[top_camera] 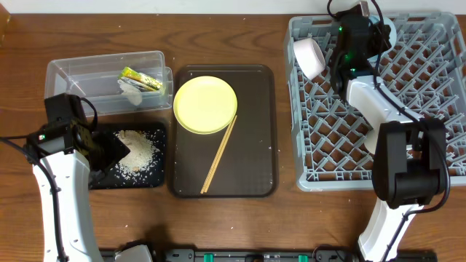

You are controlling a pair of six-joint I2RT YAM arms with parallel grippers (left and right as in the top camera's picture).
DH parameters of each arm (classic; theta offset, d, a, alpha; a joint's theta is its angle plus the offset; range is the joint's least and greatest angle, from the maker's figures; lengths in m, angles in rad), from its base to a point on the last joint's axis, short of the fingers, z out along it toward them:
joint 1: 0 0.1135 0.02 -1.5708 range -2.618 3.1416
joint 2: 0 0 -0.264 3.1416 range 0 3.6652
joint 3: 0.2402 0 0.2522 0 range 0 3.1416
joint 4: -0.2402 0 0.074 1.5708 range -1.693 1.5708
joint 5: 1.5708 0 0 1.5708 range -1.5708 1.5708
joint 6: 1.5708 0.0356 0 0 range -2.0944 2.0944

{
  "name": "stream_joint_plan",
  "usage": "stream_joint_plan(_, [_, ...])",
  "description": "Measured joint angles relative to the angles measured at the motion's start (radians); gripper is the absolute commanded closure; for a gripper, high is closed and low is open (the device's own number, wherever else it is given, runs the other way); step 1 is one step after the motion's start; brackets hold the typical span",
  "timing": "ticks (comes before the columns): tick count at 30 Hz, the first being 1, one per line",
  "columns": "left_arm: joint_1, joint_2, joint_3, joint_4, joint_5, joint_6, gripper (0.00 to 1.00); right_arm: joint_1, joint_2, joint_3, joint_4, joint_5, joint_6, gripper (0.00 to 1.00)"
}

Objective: Sort waste into correct bins and load items into the dishwasher rack
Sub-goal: 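Carry the blue bowl to the rack's back edge with the right gripper, then release the blue bowl upside down beside the pink cup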

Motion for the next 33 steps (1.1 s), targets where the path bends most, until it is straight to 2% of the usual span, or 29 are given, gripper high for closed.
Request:
stream_joint_plan(12, [0.000, 0.000, 0.000, 0.000, 0.000, 0.000, 0.20, 0.080, 0.000, 0.008, -0.164, 0.029, 0.183, 0.99])
stream_joint_plan(19, [0.000, 0.000, 0.000, 0.000, 0.000, 0.000, 0.20, 0.113, 0.000, 0.007, -0.333, 0.044, 0.366, 0.92])
stream_joint_plan(22, [0.000, 0.000, 0.000, 0.000, 0.000, 0.000, 0.20, 0.121, -0.018, 0.004, -0.446, -0.007, 0.452, 0.87])
stream_joint_plan(24, [0.000, 0.000, 0.000, 0.000, 0.000, 0.000, 0.20, 0.121, -0.051, 0.001, -0.515, -0.061, 0.506, 0.79])
stream_joint_plan(25, [0.000, 0.000, 0.000, 0.000, 0.000, 0.000, 0.20, 0.121, -0.075, 0.000, -0.546, -0.089, 0.531, 0.73])
stream_joint_plan(30, [0.000, 0.000, 0.000, 0.000, 0.000, 0.000, 0.20, 0.121, -0.264, 0.000, -0.734, -0.240, 0.638, 0.62])
stream_joint_plan(33, [0.000, 0.000, 0.000, 0.000, 0.000, 0.000, 0.20, 0.121, -0.395, 0.000, -0.867, -0.409, 0.700, 0.61])
